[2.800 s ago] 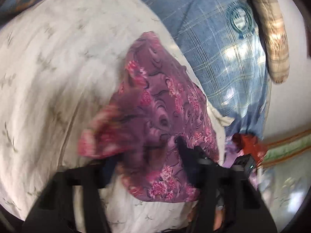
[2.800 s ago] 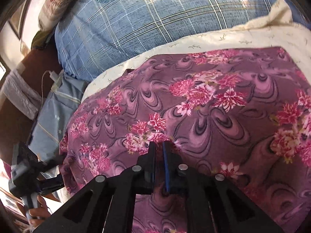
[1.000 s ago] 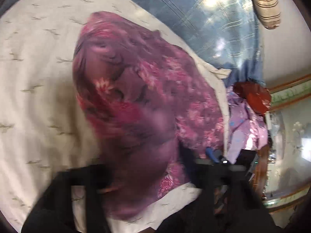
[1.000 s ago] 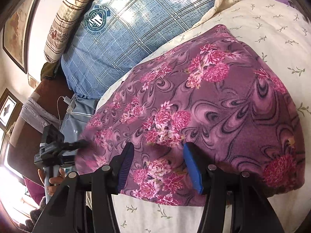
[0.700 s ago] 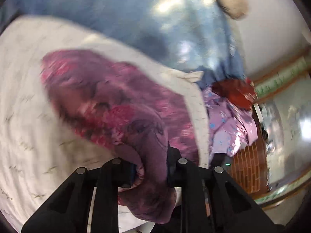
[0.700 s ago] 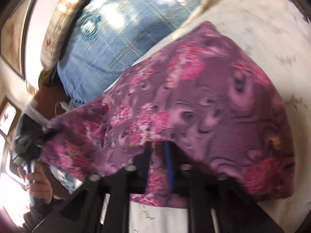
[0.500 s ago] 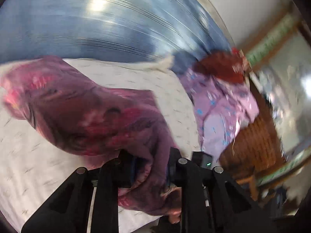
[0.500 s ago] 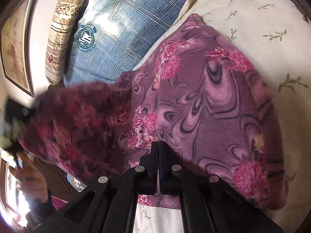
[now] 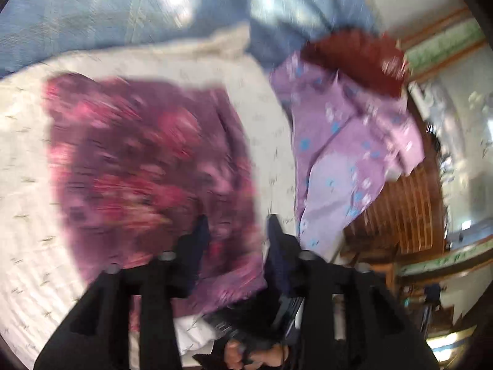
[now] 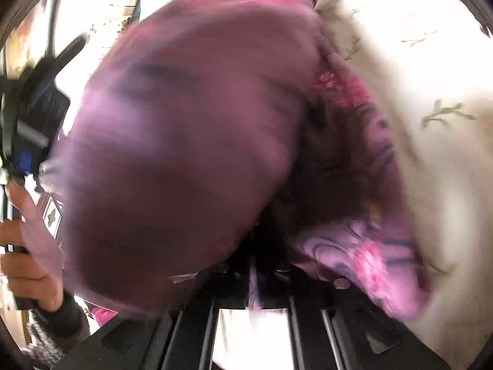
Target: Fold small clothes
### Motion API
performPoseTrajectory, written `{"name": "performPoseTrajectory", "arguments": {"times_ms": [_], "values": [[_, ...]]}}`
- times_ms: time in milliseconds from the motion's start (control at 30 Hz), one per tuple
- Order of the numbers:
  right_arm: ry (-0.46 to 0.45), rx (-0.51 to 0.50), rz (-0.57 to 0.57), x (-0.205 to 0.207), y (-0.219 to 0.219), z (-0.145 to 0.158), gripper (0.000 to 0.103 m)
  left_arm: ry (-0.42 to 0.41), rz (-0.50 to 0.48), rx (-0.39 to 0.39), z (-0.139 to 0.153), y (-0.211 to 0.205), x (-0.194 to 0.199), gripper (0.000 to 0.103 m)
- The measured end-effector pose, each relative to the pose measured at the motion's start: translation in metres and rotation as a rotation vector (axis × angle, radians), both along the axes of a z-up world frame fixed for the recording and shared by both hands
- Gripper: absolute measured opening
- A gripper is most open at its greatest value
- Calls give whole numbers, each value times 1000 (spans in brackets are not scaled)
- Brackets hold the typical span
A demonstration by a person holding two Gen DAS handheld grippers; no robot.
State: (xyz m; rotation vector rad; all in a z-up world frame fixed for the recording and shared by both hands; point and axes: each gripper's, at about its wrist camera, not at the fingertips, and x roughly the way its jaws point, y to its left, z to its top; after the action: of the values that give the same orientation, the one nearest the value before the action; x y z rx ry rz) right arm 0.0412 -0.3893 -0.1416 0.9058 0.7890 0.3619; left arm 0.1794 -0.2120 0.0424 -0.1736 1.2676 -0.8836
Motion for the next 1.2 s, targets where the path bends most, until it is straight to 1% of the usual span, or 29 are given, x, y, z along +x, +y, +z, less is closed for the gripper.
{"name": "performPoseTrajectory", "arguments": {"times_ms": [33, 67, 100, 133, 167, 200, 267, 367, 400, 433, 467, 533, 567, 633, 700, 733, 767, 800, 833, 867, 900, 933, 967, 1000, 1033, 1100, 1133, 1167, 1200], "values": [[14, -12, -12, -6, -6, 4, 7, -29, 32, -10, 8, 18, -1, 69], [16, -26, -36, -14, -15, 9, 13, -72, 78, -3, 12, 41, -3, 76], [11, -42, -75, -23, -25, 14, 19, -101, 113, 14, 10, 55, -6, 78], [5, -64, -126, -35, -37, 20, 32, -113, 140, 31, 4, 71, -8, 79], [-4, -78, -180, -48, -52, 26, 34, -101, 160, 36, -7, 86, -9, 79], [-7, -94, -234, -59, -65, 32, 35, -59, 174, 28, -23, 100, -9, 79], [-4, -132, -354, -74, -91, 44, 49, 54, 216, 7, -61, 121, -3, 79], [-34, -120, -440, -75, -121, 68, 52, 152, 247, -15, -92, 120, 3, 79], [-48, -111, -440, -70, -123, 77, 55, 166, 249, -28, -96, 120, 5, 79], [-58, -108, -417, -64, -125, 88, 65, 168, 247, -37, -98, 118, 8, 79], [-62, -125, -395, -54, -124, 98, 72, 166, 244, -43, -97, 115, 9, 79], [-69, -187, -328, -28, -117, 117, 73, 161, 241, -52, -96, 109, 15, 79], [-76, -215, -294, -14, -110, 126, 76, 165, 243, -54, -97, 105, 18, 79], [-56, -290, -181, 21, -88, 136, 85, 184, 238, -63, -100, 96, 22, 79], [2, -417, -137, 57, -64, 138, 86, 194, 228, -66, -104, 90, 24, 79], [33, -490, -102, 75, -50, 132, 85, 194, 221, -64, -105, 87, 23, 79], [59, -548, -87, 86, -40, 125, 81, 190, 215, -56, -105, 85, 23, 79], [82, -586, -59, 94, -32, 116, 70, 183, 212, -49, -104, 87, 22, 79], [93, -591, 1, 103, -27, 108, 17, 177, 209, -45, -102, 86, 21, 79], [85, -589, 5, 101, -27, 107, 13, 171, 203, -51, -98, 87, 21, 79], [46, -550, -17, 94, -35, 111, 13, 164, 200, -62, -95, 88, 20, 79], [-1, -473, -66, 80, -54, 117, 12, 143, 197, -80, -89, 91, 19, 79], [-11, -427, -117, 70, -71, 116, 10, 121, 201, -84, -86, 93, 19, 79], [7, -380, -157, 62, -87, 107, 10, 108, 205, -81, -85, 94, 20, 79], [84, -328, -194, 58, -108, 85, 10, 101, 216, -71, -86, 95, 23, 79], [217, -250, -188, 58, -123, 48, 15, 135, 238, -46, -97, 92, 29, 79], [192, -210, -196, 51, -128, 47, 14, 163, 238, -45, -102, 91, 32, 79], [183, -206, -201, 47, -130, 54, 25, 178, 237, -47, -105, 91, 34, 79], [172, -214, -208, 45, -132, 63, 30, 176, 245, -47, -104, 93, 37, 79]]}}
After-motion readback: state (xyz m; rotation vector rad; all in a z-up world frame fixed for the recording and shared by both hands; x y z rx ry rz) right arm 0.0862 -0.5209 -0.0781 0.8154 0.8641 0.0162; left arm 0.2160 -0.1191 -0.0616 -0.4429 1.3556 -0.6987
